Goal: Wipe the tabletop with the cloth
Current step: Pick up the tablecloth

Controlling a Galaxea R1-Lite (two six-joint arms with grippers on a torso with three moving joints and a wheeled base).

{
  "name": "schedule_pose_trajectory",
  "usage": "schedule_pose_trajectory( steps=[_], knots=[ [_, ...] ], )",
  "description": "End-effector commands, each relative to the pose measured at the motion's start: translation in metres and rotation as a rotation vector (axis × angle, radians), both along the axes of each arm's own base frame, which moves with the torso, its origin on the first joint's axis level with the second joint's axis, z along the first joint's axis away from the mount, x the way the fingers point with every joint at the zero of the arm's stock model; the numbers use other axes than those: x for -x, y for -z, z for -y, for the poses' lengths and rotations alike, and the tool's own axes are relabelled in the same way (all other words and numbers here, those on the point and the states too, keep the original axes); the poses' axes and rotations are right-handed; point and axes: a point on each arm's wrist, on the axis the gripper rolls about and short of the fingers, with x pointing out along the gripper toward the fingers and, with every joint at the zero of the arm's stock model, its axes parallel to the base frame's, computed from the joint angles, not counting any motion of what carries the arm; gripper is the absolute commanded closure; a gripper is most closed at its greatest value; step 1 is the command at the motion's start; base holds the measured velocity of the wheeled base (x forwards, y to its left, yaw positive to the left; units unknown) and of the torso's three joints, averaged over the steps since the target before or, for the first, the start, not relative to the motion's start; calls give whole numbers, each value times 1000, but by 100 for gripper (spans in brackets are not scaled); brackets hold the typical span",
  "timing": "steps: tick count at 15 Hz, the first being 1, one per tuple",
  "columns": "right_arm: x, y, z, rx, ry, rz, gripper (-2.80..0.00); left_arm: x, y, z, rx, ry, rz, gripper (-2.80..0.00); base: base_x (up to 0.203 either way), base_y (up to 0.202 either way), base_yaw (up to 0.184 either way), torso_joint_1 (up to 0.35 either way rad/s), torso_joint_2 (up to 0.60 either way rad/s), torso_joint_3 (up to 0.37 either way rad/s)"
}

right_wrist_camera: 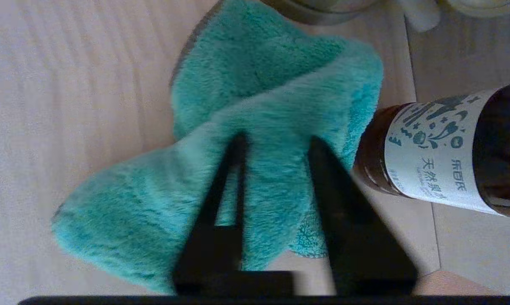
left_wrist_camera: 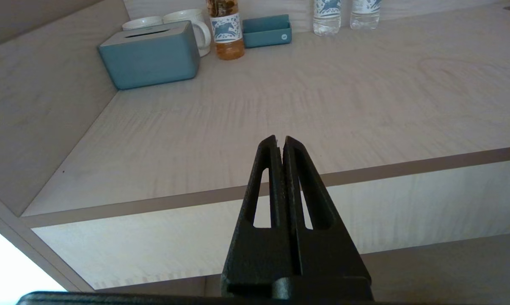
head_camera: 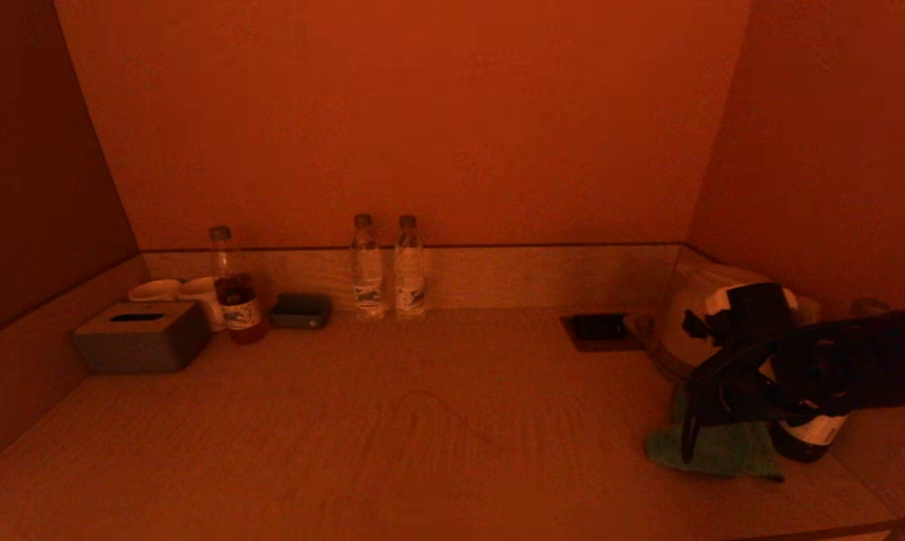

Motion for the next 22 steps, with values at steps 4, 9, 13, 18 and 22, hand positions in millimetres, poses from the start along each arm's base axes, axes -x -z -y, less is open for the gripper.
schedule_pose_trajectory(
  steps=[4, 9, 13, 18, 22],
  knots=[
    [2, -4, 0, -9, 13, 17, -280, 0, 0, 0, -1, 0, 0, 0, 0, 0, 0, 0, 0, 0],
    [7, -6, 0, -15, 14, 23, -280, 0, 0, 0, -1, 0, 0, 0, 0, 0, 0, 0, 0, 0],
    [4, 2, 0, -32, 25, 4, -280, 0, 0, 0, -1, 0, 0, 0, 0, 0, 0, 0, 0, 0],
    [-2, 18, 2, -72, 32, -40, -280, 0, 0, 0, -1, 0, 0, 0, 0, 0, 0, 0, 0, 0],
    [-7, 28, 3, -77, 42, -50, -280, 0, 0, 0, -1, 0, 0, 0, 0, 0, 0, 0, 0, 0]
  ],
)
